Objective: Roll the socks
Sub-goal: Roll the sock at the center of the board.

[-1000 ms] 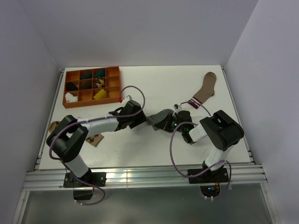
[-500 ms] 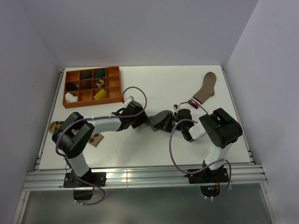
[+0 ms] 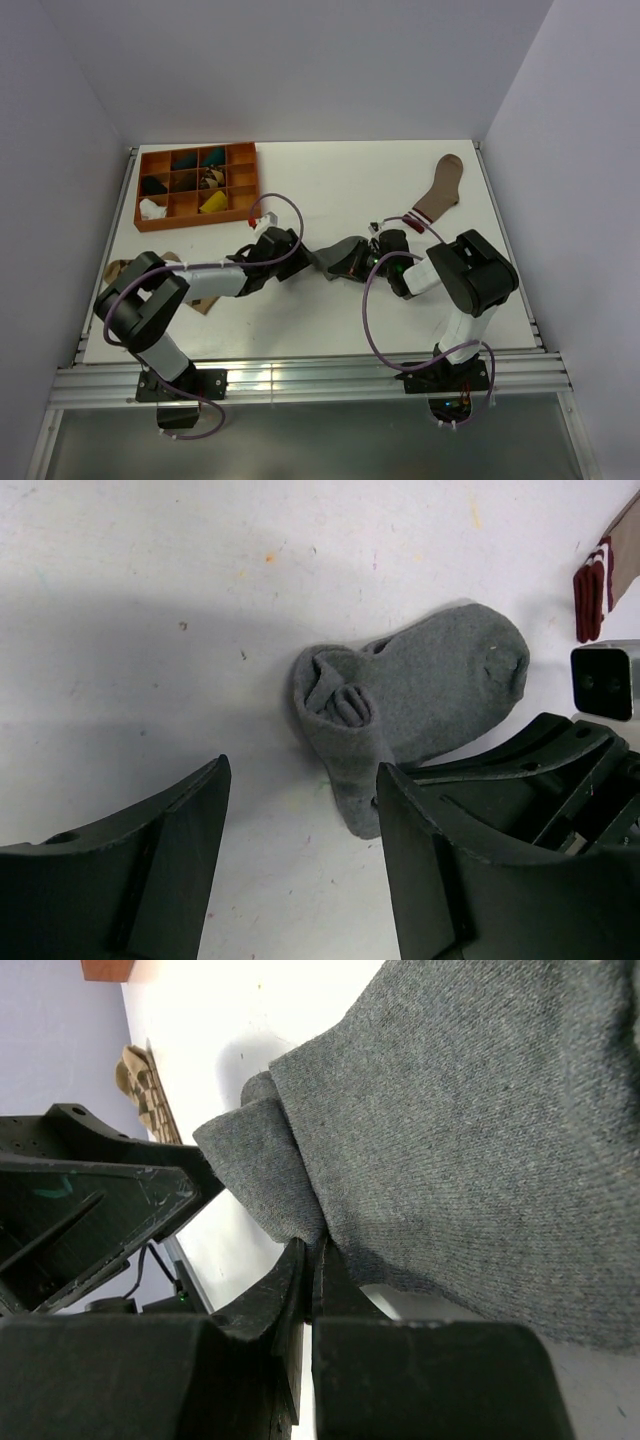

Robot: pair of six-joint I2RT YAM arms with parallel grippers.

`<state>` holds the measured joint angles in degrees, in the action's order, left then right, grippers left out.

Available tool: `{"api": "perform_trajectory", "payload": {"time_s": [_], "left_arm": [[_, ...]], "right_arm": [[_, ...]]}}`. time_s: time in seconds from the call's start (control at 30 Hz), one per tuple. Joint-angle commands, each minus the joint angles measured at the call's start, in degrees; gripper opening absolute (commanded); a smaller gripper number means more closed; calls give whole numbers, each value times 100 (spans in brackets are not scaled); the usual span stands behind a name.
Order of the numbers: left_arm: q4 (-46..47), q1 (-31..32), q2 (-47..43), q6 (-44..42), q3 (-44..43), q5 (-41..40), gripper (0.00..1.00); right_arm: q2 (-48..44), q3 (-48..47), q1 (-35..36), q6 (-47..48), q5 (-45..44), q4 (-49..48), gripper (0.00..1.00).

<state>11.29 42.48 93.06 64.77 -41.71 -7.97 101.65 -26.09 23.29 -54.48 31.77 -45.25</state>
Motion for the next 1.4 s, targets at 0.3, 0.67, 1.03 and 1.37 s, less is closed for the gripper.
{"api": "perform_trajectory", "payload": {"time_s": [0.3, 0.67, 1.03, 1.37], "left_arm": [[462, -29, 591, -158, -355, 58, 51], [830, -38, 626, -193, -294, 137, 59], [1130, -64, 722, -220, -188, 225, 60], [1104, -82, 1047, -237, -355, 243, 54]], "right_arm": [[119, -177, -52, 69, 57, 289, 0], [224, -239, -52, 104, 110, 333, 0], [198, -283, -79, 148, 119, 438, 0], [224, -353, -79, 218, 172, 561, 0]]}}
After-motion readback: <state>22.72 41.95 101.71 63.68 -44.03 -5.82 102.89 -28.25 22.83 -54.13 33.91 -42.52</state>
